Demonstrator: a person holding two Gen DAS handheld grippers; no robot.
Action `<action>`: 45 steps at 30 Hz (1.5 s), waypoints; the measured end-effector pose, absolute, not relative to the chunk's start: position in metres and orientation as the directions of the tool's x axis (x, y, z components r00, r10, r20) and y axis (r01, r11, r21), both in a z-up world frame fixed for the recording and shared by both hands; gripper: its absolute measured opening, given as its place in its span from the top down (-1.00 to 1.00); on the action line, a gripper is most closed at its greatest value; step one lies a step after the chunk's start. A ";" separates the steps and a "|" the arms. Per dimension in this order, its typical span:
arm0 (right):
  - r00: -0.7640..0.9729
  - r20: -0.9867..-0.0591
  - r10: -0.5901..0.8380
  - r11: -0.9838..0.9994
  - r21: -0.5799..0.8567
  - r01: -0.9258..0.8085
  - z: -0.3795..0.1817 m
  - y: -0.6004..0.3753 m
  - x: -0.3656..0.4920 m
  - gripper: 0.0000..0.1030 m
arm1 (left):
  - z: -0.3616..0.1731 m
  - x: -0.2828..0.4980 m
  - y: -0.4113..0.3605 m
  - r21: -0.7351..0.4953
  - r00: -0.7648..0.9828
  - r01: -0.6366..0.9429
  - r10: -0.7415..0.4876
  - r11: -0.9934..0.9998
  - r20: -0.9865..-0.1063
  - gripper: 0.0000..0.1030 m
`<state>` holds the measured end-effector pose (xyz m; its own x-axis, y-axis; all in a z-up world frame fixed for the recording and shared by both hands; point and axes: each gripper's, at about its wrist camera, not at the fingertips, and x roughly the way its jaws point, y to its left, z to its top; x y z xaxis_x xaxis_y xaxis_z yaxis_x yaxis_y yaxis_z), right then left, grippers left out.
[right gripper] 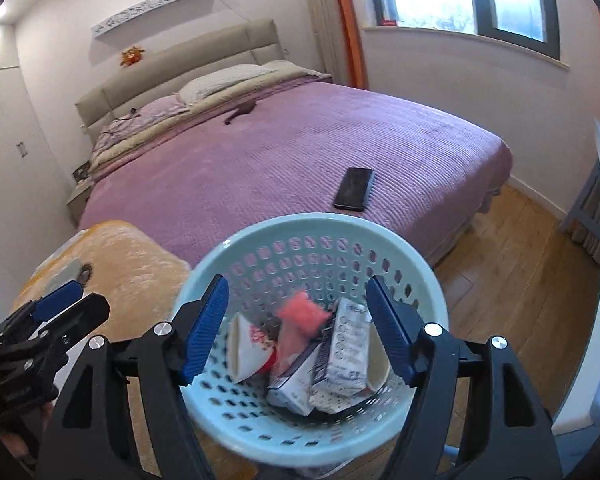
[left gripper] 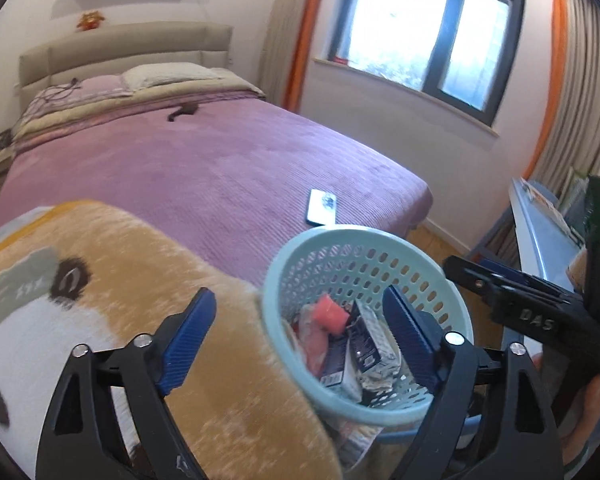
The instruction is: Collect trash
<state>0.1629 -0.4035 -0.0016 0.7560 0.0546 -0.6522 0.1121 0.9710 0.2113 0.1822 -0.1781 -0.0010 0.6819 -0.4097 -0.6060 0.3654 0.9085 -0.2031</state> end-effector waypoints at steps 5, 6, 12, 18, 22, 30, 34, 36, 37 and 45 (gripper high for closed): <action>0.772 -0.631 0.071 0.976 0.205 0.078 0.013 -0.384 0.140 -0.31 | 0.016 0.152 -0.152 -0.190 0.742 0.319 -0.369 0.929 -0.560 -0.70; 0.775 -0.627 0.079 0.976 0.207 0.068 0.016 -0.380 0.135 -0.31 | 0.020 0.144 -0.147 -0.181 0.757 0.312 -0.359 0.933 -0.546 -0.71; 0.806 -0.584 0.092 0.984 0.178 0.017 0.023 -0.352 0.103 -0.33 | 0.039 0.100 -0.120 -0.149 0.823 0.266 -0.305 0.952 -0.479 -0.79; 0.904 -0.423 0.064 0.993 0.116 -0.016 0.024 -0.323 0.056 -0.45 | 0.037 0.058 -0.093 -0.089 0.897 0.172 -0.193 0.981 -0.398 -0.79; 0.923 -0.374 0.086 0.989 0.142 -0.034 0.024 -0.312 0.040 -0.54 | 0.024 0.042 -0.087 -0.013 0.938 0.101 -0.100 0.995 -0.333 -0.83; 0.949 -0.314 -0.024 0.994 0.096 0.057 0.022 -0.301 0.023 -0.61 | -0.002 0.044 -0.075 -0.030 0.945 0.074 -0.080 0.997 -0.317 -0.85; 0.954 -0.292 -0.074 0.993 0.071 0.098 0.012 -0.297 0.020 -0.61 | -0.003 0.042 -0.073 -0.043 0.949 0.050 -0.061 0.998 -0.310 -0.85; 0.956 -0.283 -0.076 0.992 0.076 0.101 0.005 -0.294 0.019 -0.61 | -0.007 0.040 -0.075 -0.035 0.946 0.046 -0.055 0.998 -0.320 -0.85; 0.956 -0.283 -0.076 0.992 0.077 0.102 0.002 -0.293 0.020 -0.61 | -0.008 0.039 -0.078 -0.030 0.943 0.049 -0.056 0.998 -0.328 -0.85; 0.950 -0.308 -0.059 0.994 0.067 0.084 -0.007 -0.285 0.027 -0.61 | -0.011 0.041 -0.078 -0.032 0.936 0.039 -0.048 0.999 -0.348 -0.85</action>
